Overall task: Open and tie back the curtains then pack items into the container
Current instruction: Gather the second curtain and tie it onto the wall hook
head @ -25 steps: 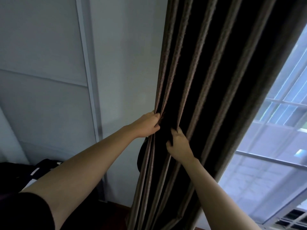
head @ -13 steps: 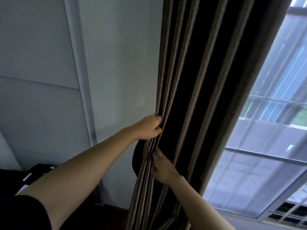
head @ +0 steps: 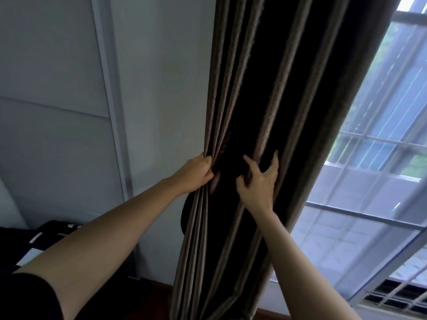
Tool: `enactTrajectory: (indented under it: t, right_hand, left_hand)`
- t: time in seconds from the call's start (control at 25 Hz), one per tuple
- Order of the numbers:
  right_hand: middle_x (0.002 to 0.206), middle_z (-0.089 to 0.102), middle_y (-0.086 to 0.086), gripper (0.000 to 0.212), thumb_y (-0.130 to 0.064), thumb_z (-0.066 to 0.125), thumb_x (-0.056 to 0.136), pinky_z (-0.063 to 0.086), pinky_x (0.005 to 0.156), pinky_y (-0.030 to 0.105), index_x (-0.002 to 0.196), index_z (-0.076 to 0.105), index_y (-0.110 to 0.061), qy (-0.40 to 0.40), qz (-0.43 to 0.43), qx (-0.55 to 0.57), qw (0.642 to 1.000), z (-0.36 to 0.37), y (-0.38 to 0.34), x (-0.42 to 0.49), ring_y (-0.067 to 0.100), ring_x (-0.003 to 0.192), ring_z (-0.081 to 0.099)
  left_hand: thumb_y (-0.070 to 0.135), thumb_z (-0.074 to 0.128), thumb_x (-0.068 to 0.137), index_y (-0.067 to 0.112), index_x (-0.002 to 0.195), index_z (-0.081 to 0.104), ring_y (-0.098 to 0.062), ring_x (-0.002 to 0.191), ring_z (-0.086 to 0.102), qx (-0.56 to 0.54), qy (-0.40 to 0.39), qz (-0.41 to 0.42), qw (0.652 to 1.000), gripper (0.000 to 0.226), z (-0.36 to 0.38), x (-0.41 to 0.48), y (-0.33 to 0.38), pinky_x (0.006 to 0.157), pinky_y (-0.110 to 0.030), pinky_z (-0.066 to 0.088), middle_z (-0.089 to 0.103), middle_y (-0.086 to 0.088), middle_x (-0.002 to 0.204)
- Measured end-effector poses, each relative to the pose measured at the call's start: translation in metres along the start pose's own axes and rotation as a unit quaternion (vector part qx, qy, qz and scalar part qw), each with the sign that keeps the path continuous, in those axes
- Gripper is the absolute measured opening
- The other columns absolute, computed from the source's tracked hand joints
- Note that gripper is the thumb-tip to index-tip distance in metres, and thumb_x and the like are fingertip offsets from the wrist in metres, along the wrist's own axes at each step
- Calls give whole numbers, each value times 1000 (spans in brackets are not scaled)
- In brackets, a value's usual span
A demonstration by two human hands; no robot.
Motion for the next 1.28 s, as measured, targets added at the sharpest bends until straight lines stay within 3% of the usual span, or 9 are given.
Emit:
enactTrajectory:
  t: [0.08, 0.16, 0.28, 0.4, 0.52, 0.6, 0.76, 1.0, 1.28]
  right_hand:
    - [154, 2, 23, 55, -15, 64, 82, 18, 111, 24, 135, 50, -19, -60, 43, 15, 997, 8, 3, 23, 37, 141, 19]
    - [150, 19, 25, 59, -13, 62, 83, 23, 109, 22, 139, 43, -10, -110, 49, 2, 993, 20, 9, 34, 37, 135, 33]
    - [146, 30, 26, 64, -4, 55, 83, 25, 106, 19, 143, 32, -2, -176, -1, -19, 984, 42, 11, 16, 35, 133, 38]
    - [154, 20, 18, 68, 2, 48, 82, 20, 107, 14, 146, 25, -5, -237, -53, -7, 970, 69, 8, -30, 30, 139, 29]
    - [157, 9, 13, 70, -1, 45, 85, 21, 111, 17, 149, 17, -8, -301, -73, -20, 950, 97, 10, -71, 27, 141, 25]
    - [157, 5, 12, 71, -6, 46, 85, 26, 113, 25, 149, 15, -8, -338, -74, -32, 937, 113, 15, -89, 29, 140, 27]
    - [157, 7, 10, 67, -16, 47, 86, 37, 109, 36, 147, 20, -8, -376, -66, -25, 924, 125, 16, -105, 32, 134, 36]
    - [158, 2, 8, 61, -14, 43, 91, 29, 112, 29, 147, 20, -7, -367, -58, -46, 927, 124, 11, -101, 28, 138, 30]
    - [157, 7, 12, 61, -24, 41, 92, 24, 113, 34, 146, 20, -7, -380, -43, -120, 916, 131, 14, -103, 32, 138, 24]
  left_hand:
    - [10, 43, 94, 3, 119, 41, -24, 76, 53, -34, 6, -5, 999, 26, 2, -4, -4, 65, -22, 31, 50, -10, 91]
    - [8, 44, 94, 15, 149, 3, -15, 63, 48, -61, 22, -5, 998, 69, 2, -8, -7, 58, -17, 32, 50, -5, 78]
    - [3, 47, 91, 39, 139, -21, -13, 49, 42, -111, 76, 8, 991, 90, -7, -16, -7, 51, -19, 36, 42, 4, 65]
    - [6, 55, 90, 50, 138, -20, -17, 77, 66, -256, 158, -25, 953, 100, -12, -26, -21, 76, -29, 56, 52, 2, 126]
    - [12, 59, 88, 34, 145, 20, -9, 92, 65, -349, 86, -130, 924, 72, 1, -15, -40, 89, -30, 54, 60, 1, 120]
    - [12, 57, 86, 19, 115, 53, -19, 90, 64, -314, -12, -170, 934, 31, 8, -6, -40, 85, -42, 54, 64, -5, 104]
    - [10, 51, 90, 12, 105, 51, -23, 88, 59, -232, -116, -137, 956, 15, 10, 3, -10, 82, -39, 51, 60, -12, 99]
    - [11, 42, 95, 10, 97, 45, -10, 62, 43, -158, -172, -107, 966, 4, 16, 11, 23, 56, -23, 34, 47, 0, 75]
    - [35, 58, 88, 11, 97, 54, -10, 75, 54, -115, -136, -60, 982, 25, 19, 29, 42, 67, -19, 42, 53, 6, 85]
Point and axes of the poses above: each hand's wrist, its own x-axis towards the middle knuckle, its own z-axis out of the palm, y = z × x, the point moved 9 cm from there along x, towards the middle knuckle
